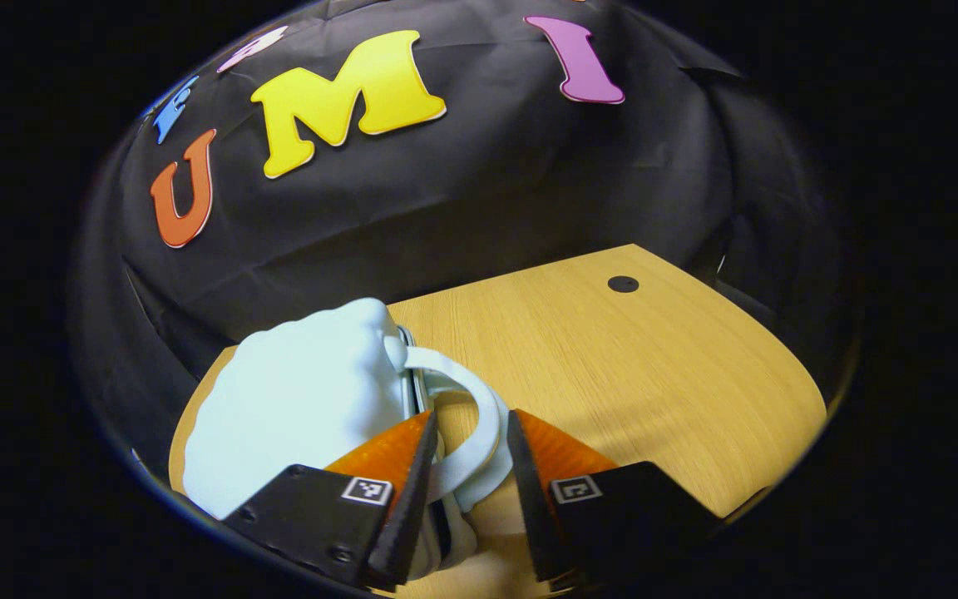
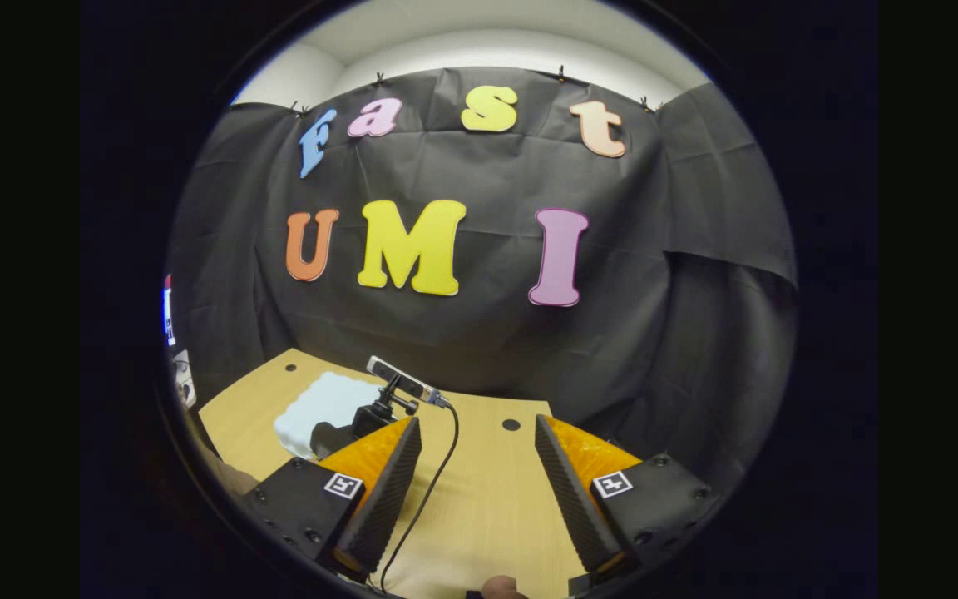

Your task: First open the suitcase, pack the skin care products into it, and then close the suitcase.

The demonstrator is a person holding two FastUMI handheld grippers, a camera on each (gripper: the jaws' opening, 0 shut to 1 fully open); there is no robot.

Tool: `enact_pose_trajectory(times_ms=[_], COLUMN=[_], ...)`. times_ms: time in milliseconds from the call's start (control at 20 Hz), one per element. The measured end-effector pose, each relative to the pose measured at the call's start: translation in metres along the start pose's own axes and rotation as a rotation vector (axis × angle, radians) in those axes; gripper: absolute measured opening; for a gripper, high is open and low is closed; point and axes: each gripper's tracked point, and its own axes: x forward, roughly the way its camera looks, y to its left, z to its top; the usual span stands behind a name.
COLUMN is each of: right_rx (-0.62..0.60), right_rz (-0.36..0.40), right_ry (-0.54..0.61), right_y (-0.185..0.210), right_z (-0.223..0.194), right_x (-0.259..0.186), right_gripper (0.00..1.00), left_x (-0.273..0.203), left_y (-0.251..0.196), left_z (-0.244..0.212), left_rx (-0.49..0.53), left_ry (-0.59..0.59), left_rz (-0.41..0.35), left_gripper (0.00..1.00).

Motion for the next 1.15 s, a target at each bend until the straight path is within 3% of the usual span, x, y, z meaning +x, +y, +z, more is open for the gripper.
enact_pose_trajectory(times_ms=[50, 350, 650, 900, 1150], right_rx=[0.007, 0.041, 0.084, 0.062, 0.021], right_rz=[-0.008, -0.085, -0.105, -0.029, 0.047], right_ry=[-0.010, -0.109, -0.120, -0.092, -0.088], right_y=[0.002, 0.009, 0.043, 0.101, 0.148], right_z=[0.005, 0.045, 0.045, 0.040, 0.045], right_x=[-0.001, -0.003, 0.014, 0.034, 0.045], right_gripper=[0.81, 0.82, 0.82, 0.82, 0.82], left_x=[-0.007, -0.080, -0.176, -0.221, -0.239], left_y=[0.001, 0.052, 0.146, 0.208, 0.243], left_z=[0.007, 0.073, 0.096, 0.097, 0.101], left_rx=[-0.008, -0.121, -0.169, -0.167, -0.185], left_ry=[-0.022, -0.175, -0.277, -0.330, -0.380], left_rz=[-0.009, -0.044, 0.023, 0.101, 0.164], left_gripper=[0.74, 0.96, 0.98, 0.98, 0.98])
